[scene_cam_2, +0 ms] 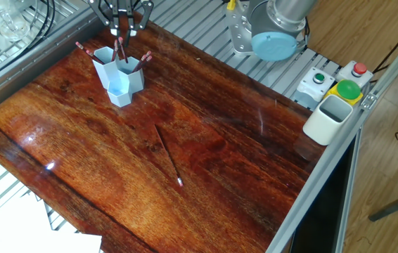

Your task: Put the pen into the pen holder

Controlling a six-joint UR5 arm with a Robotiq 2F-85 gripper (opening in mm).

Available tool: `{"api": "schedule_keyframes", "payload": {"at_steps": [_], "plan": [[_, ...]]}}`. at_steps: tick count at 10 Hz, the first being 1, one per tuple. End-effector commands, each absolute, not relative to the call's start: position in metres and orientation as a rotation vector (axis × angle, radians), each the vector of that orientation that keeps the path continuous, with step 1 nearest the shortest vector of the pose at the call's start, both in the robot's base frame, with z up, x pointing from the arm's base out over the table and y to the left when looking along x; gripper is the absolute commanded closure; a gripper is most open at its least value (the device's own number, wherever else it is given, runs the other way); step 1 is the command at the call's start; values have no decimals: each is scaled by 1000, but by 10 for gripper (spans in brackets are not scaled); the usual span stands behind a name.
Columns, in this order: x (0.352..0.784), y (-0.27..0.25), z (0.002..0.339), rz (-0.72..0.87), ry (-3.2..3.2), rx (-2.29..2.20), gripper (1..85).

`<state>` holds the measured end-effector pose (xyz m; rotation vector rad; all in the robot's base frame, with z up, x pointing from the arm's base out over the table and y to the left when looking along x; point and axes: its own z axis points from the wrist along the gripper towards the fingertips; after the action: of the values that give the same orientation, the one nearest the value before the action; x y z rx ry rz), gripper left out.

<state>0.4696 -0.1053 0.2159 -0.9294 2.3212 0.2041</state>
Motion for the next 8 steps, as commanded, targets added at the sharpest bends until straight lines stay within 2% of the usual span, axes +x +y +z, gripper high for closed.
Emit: {"api": "schedule_keyframes", "payload": {"at_steps": [1,2,4,8], "plan": [[470,-119,213,167,2382,-851,847],[474,-131,211,106,2394,-837,847],[477,-124,211,169,2363,-790,847],[473,-127,201,168,2351,-777,847]]}}
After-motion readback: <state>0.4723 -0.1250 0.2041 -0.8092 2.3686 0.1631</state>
